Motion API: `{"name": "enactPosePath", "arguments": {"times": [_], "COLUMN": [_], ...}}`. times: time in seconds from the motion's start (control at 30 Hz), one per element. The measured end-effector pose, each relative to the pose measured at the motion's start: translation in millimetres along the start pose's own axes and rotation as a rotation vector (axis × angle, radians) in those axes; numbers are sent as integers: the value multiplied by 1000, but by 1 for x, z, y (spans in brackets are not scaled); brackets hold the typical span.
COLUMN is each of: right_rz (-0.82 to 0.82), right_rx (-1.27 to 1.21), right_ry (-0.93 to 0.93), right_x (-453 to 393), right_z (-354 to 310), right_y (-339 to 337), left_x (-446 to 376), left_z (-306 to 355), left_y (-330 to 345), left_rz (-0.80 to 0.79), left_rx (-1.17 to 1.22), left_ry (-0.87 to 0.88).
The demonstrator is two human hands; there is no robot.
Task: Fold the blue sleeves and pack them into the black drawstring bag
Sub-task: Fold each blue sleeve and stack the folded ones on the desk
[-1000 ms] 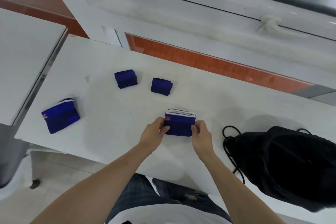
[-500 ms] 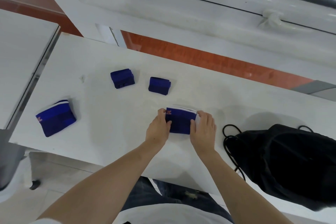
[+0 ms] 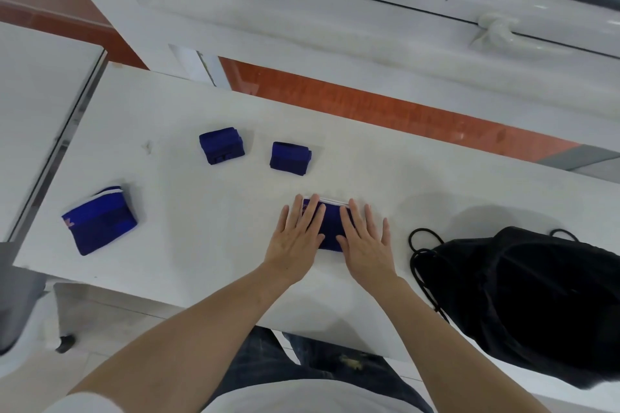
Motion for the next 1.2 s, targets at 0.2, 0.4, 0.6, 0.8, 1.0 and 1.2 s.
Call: {"name": "enactPosePath", "arguments": {"times": [0.2, 0.4, 0.6, 0.8, 1.0, 1.2], "right_rz": [-94, -126, -109, 90, 261, 228], "right_rx": [-36, -59, -9, -7, -112, -116], "right_ry": [-37, -35, -12, 36, 22, -34], "right_x": [-3, -6, -6, -10, -46, -107], "right_z": [2, 5, 2, -10, -44, -89], "right_y": [6, 4, -1, -25, -60, -75], "left_x": [1, -3, -4, 7, 10, -6], "left_z": [-11, -5, -3, -7, -47, -122], "left_y": [17, 17, 12, -7, -48, -72], "left_rz": [-86, -129, -157, -76, 256, 360], "left_rx": [-86, -68, -15, 154, 306, 226], "left_ry": [24, -1, -20, 1, -135, -387]}}
Point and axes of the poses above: each hand's wrist, its own x-axis away from the middle knuckle, its own y-axis out of the palm, z = x × y, the point moved 5 cm from there along -x, towards the middle knuckle, and after that the axes turned 8 degrees about z, right-handed, at the moved point
